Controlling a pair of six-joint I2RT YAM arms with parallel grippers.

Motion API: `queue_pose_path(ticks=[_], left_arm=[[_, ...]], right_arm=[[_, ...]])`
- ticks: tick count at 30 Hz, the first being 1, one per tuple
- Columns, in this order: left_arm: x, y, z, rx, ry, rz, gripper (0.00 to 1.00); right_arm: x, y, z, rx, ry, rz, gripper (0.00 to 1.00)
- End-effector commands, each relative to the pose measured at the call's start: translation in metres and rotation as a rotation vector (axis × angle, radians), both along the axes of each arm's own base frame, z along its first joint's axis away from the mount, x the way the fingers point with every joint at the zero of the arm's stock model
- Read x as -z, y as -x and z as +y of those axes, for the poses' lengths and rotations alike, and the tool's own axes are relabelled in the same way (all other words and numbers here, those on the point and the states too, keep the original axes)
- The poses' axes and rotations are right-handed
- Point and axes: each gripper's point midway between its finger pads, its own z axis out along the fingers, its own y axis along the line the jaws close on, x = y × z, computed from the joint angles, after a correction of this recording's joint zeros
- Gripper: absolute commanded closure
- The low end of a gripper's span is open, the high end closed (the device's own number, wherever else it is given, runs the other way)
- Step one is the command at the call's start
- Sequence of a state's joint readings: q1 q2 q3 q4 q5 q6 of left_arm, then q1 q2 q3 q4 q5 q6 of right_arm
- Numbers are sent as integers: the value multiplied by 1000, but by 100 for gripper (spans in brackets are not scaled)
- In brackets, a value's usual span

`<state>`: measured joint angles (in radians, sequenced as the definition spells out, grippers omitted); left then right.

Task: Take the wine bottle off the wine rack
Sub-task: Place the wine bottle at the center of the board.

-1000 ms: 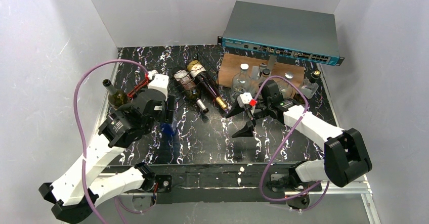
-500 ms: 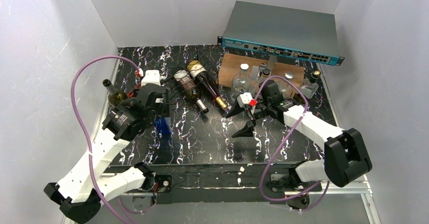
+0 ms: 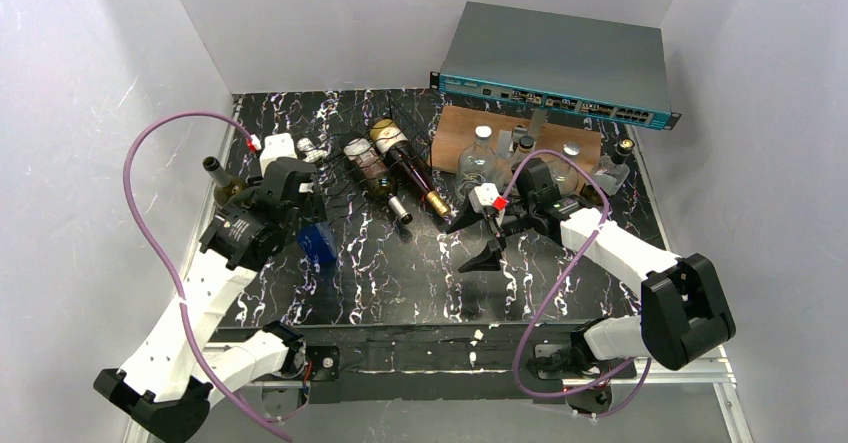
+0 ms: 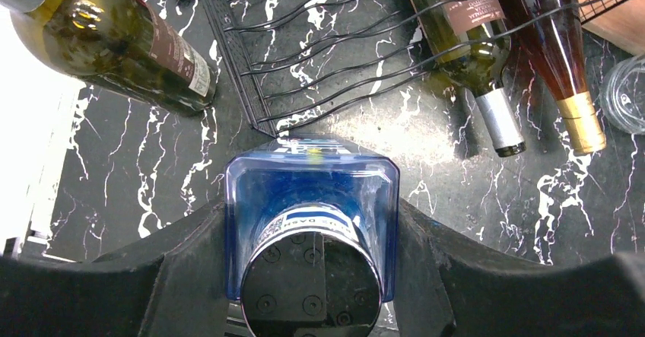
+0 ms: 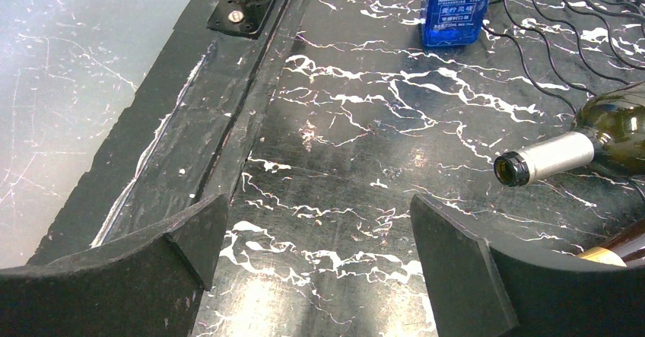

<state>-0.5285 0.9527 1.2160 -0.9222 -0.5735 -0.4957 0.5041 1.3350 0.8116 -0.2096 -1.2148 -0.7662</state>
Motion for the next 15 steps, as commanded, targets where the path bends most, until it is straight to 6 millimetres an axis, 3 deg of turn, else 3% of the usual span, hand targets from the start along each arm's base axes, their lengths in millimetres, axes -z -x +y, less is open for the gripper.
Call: queue_pose_path(ticks=[1,8,9,15], left_arm=[[-28,-12,7,-85,62,-125,99],[-21,-12,6,-91,68,-103,76],[-18,-11,6,-93,67,-99,66],[-17,-8,7,-94,76,-100,50]], right_arm=[[-13,0,-1,-10,-33,-38,2],[-13,0,-1,-10,-33,-40,2],[-12,0,-1,-11,-33,-39,2],[-12,0,-1,-11,-32,-38,2]])
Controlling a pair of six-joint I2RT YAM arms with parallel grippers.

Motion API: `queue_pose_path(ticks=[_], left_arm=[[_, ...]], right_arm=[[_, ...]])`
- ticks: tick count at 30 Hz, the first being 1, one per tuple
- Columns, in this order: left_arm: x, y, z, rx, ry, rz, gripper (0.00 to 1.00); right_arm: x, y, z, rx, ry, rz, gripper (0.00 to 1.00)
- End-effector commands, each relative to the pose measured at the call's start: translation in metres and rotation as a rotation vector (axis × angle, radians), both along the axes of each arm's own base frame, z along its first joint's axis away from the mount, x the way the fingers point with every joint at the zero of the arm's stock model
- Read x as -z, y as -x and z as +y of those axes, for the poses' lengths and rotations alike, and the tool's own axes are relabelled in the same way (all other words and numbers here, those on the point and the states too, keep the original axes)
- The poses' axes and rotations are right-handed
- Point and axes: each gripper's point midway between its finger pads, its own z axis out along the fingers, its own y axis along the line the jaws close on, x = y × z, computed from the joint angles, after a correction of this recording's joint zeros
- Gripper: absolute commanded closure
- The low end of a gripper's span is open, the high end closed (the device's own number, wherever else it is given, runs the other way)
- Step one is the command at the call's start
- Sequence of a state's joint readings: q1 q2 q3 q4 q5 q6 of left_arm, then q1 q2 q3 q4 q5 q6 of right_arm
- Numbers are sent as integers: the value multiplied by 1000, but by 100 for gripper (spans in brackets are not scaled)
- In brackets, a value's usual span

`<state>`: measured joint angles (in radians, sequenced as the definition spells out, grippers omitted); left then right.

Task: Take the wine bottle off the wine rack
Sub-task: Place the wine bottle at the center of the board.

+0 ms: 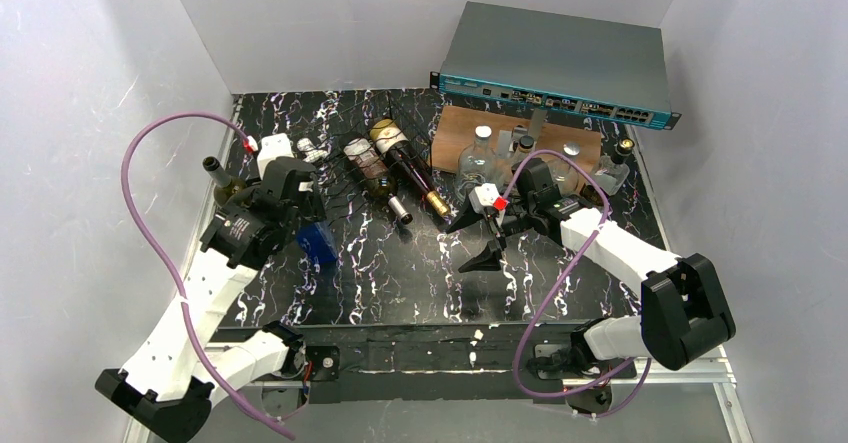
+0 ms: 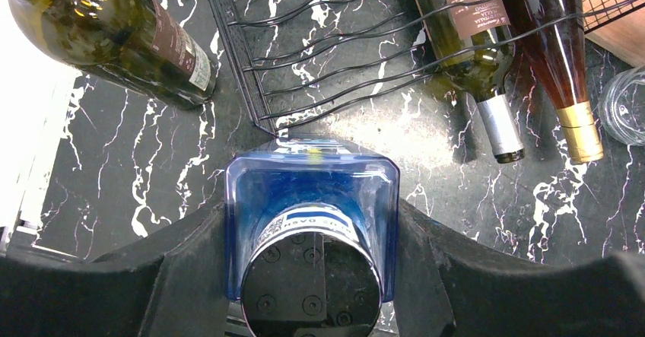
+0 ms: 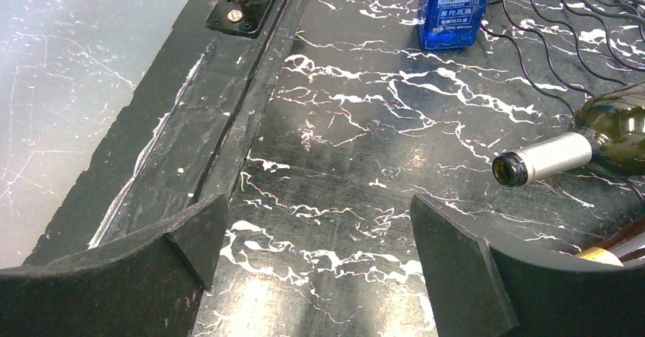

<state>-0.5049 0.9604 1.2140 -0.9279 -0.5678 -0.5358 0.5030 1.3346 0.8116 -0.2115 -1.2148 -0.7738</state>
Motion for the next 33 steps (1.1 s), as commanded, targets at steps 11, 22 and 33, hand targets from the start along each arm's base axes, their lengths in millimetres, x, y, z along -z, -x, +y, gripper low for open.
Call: queue_pose_path(ticks=[11,22,33], left_arm=[[-29,-4,2,-25,58,-116,15],[-40,2,7,-31,69,-149,2],[-55,10,9,-11,86,-178,2]], right_arm=[[-12,0,-1,-11,-31,-35,1],[-12,0,-1,-10,-32,-36,2],[-12,0,-2,-9,-32,-34,2]])
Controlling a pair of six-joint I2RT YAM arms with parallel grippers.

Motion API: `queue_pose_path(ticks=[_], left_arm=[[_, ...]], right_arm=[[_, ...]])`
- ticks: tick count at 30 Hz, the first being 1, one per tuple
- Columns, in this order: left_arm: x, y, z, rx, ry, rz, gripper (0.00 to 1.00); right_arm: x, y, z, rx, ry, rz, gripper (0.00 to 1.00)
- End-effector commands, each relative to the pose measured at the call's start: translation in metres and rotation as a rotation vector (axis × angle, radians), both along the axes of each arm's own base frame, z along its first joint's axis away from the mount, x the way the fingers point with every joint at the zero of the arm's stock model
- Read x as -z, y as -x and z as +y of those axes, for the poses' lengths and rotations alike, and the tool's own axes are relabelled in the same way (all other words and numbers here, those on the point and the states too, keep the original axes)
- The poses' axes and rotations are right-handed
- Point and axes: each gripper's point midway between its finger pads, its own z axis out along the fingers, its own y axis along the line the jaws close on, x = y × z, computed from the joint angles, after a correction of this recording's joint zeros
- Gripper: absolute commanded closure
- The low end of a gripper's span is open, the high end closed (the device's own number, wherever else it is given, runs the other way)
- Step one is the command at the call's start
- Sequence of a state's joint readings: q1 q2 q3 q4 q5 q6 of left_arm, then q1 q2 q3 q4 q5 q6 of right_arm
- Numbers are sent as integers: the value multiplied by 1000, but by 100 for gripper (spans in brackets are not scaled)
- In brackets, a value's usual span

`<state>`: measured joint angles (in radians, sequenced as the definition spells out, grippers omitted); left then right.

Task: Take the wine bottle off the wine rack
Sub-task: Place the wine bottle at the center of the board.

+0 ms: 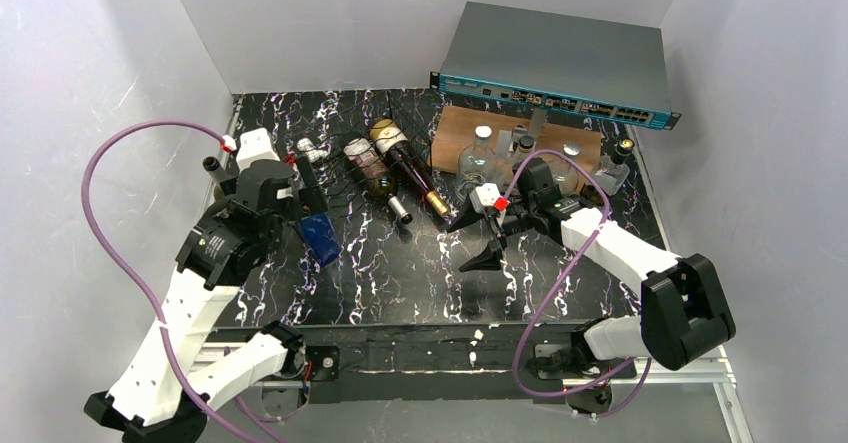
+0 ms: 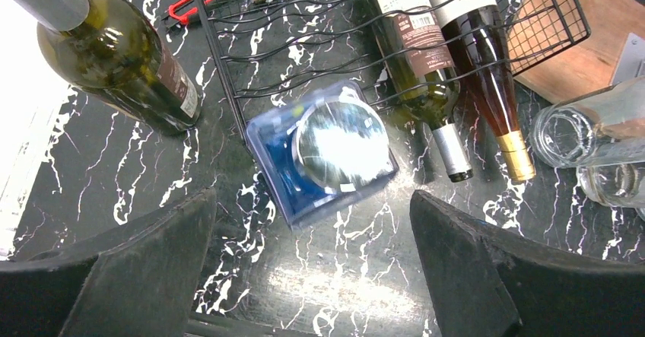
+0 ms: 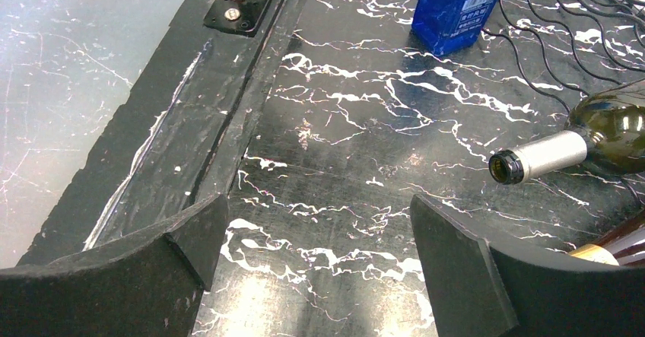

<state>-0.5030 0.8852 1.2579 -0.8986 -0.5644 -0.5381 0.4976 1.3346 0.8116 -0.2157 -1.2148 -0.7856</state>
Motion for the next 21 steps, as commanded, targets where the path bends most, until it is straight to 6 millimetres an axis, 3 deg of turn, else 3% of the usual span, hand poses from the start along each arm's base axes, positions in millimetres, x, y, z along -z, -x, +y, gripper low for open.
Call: queue_pose_path(ticks=[1,10,21], left_arm=[[-22,8,7,-6,17,-54,2],[-33,26,-7,102,116,-87,2],[-47,50,-38,261,306,-125,2]], right_arm=[[-13,1,-1,-12,-31,-28,2],[-13,1,-1,-11,-32,-30,2],[-14,1,-3,-7,-34,-37,2]])
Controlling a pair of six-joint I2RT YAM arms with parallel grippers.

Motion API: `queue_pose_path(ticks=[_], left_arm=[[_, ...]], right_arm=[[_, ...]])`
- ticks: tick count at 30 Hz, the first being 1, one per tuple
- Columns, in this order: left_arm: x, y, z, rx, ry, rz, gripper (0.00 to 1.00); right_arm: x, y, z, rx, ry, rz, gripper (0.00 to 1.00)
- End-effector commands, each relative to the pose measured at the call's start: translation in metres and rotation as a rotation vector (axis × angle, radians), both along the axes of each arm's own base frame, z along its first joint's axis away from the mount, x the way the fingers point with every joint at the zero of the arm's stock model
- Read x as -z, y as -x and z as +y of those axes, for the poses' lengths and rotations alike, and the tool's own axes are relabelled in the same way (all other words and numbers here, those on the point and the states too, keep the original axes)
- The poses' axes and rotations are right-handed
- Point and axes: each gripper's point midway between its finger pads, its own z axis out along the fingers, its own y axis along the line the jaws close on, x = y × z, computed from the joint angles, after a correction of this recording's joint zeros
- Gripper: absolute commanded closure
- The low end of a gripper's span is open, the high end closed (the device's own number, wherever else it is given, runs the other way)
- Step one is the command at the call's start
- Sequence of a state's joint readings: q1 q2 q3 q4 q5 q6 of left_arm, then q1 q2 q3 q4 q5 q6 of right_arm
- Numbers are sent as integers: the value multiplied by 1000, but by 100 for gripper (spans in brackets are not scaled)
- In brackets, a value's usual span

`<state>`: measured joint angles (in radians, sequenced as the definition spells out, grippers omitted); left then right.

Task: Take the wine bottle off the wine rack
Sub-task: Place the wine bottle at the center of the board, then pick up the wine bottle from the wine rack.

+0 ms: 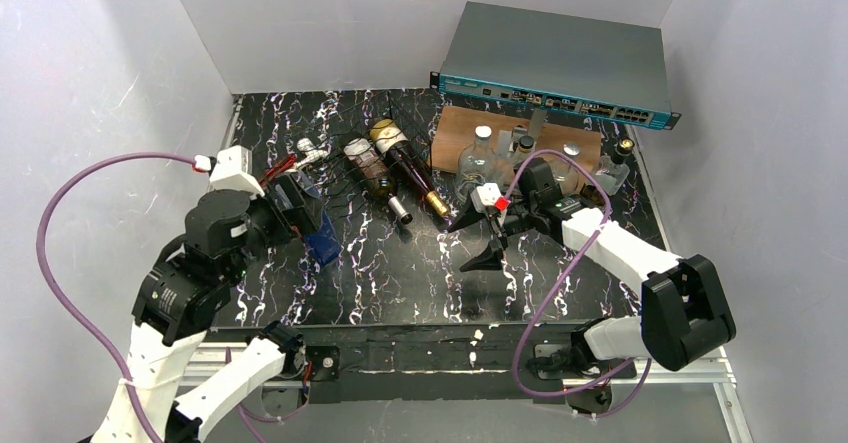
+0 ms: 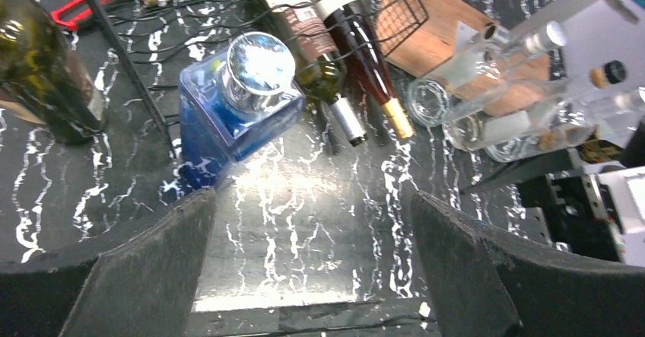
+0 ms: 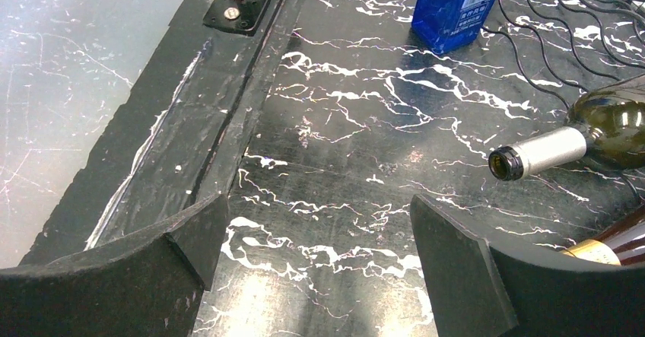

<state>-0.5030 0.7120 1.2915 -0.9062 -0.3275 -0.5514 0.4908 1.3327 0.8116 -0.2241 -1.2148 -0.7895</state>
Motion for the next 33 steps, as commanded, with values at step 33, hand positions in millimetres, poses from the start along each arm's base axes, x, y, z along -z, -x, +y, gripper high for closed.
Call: queue_pose_path(ticks=[33], left_arm=[[47,6,-183,515,62,164,2]], right_arm=[[-15,-22,-23,104,-44,-23,2]])
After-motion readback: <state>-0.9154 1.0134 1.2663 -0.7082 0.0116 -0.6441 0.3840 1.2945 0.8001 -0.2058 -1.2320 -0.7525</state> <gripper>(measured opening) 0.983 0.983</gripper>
